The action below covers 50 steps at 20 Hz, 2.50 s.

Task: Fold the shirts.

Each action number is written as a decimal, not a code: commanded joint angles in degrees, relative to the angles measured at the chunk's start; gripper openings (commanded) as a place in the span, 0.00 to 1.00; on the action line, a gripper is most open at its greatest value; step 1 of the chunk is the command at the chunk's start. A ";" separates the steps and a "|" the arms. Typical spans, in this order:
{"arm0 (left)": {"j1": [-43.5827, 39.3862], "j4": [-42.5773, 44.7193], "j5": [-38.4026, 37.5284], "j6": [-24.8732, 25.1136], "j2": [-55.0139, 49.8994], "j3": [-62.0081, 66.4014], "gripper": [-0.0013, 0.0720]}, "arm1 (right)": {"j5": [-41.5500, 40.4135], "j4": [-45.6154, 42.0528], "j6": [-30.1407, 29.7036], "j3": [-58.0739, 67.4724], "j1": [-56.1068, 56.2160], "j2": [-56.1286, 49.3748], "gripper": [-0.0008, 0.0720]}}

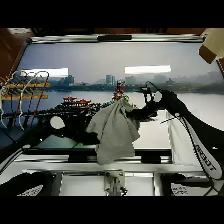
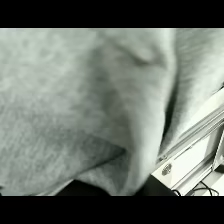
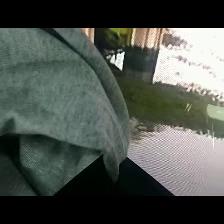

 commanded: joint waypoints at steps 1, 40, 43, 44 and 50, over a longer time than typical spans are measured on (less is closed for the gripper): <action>6.12 8.61 -3.87 1.25 4.70 9.35 0.06 | 0.04 -4.61 -3.82 3.48 -0.02 7.08 0.11; 26.34 12.31 13.16 1.22 2.38 16.31 0.93 | -10.75 -10.43 8.15 -11.67 -0.02 17.18 0.12; 32.02 14.56 -5.95 0.63 2.40 23.82 0.88 | -6.56 -10.43 8.11 -11.69 -0.02 17.46 0.12; 33.31 14.56 -12.26 -0.66 2.43 24.98 0.74 | -5.22 -10.45 8.09 -11.69 -0.02 17.46 0.12; 22.73 14.67 -24.33 -5.55 2.51 9.92 0.82 | -2.99 -10.36 8.11 -11.69 -0.02 17.46 0.12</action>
